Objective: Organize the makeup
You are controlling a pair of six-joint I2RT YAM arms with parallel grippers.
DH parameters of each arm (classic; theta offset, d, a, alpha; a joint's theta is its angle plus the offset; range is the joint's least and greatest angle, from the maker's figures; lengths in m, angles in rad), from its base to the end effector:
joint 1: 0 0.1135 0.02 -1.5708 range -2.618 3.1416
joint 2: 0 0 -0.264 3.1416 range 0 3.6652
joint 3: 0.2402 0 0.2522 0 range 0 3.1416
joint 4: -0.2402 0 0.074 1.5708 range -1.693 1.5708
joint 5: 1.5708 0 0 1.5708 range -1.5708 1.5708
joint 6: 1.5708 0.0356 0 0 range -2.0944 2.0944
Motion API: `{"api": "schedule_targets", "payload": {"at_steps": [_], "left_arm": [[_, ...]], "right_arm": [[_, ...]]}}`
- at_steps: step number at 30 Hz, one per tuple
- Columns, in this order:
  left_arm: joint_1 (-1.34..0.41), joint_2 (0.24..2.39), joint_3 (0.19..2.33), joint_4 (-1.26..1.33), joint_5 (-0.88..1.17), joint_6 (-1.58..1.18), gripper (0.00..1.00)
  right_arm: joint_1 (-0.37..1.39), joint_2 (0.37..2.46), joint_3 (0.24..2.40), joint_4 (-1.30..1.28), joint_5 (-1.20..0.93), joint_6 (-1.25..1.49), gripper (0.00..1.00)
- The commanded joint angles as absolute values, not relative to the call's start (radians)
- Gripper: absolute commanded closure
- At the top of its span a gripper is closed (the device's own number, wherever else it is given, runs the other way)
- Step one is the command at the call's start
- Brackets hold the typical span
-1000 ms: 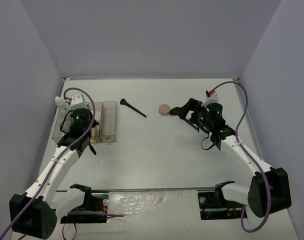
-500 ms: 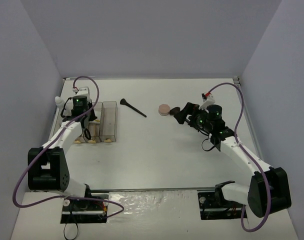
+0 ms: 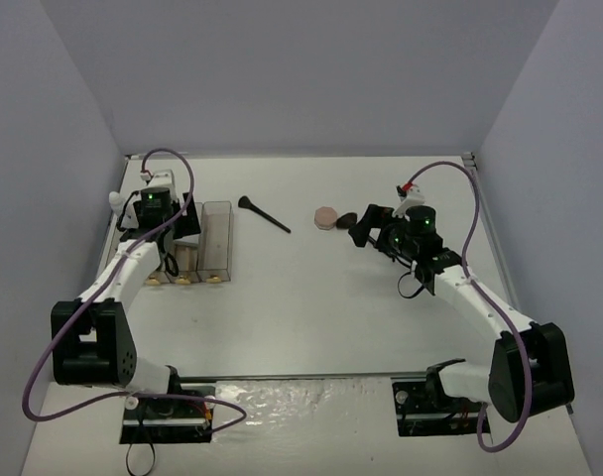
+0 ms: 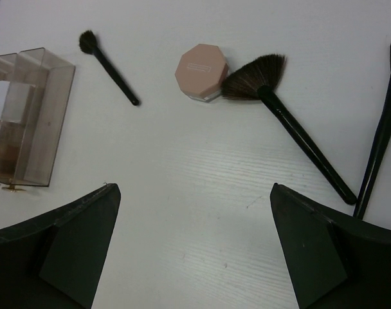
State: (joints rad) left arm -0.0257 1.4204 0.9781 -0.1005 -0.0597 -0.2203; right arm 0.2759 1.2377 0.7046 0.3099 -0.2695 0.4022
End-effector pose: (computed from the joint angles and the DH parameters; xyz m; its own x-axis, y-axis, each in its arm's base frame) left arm 0.3213 -0.0061 0.2673 -0.4983 -0.2054 -0.8423 -0.1376 0.9780 -0.1570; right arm 0.2676 0.0856 0.2662 -0.3966 0.2799 -0.8743 -0.3881 0.8120 0.4360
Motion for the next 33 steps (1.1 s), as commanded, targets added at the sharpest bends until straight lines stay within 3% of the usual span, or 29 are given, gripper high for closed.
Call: {"api": "schedule_targets", "payload": {"at_steps": [1, 8, 15, 33], "left_arm": [[-0.033, 1.237, 1.112, -0.207, -0.053, -0.253, 0.15], [-0.057, 0.978, 1.077, -0.398, 0.036, -0.246, 0.04], [-0.056, 0.741, 0.903, -0.449, 0.017, -0.215, 0.03], [-0.050, 0.720, 0.883, -0.444, 0.080, -0.215, 0.03]], "right_arm": [[0.383, 1.342, 0.860, 0.265, -0.062, 0.297, 0.00], [0.487, 1.629, 1.104, 0.193, 0.133, 0.219, 0.00], [0.500, 1.873, 1.303, 0.169, 0.192, 0.100, 0.02], [0.476, 2.097, 1.524, 0.145, -0.042, -0.087, 0.11]]}}
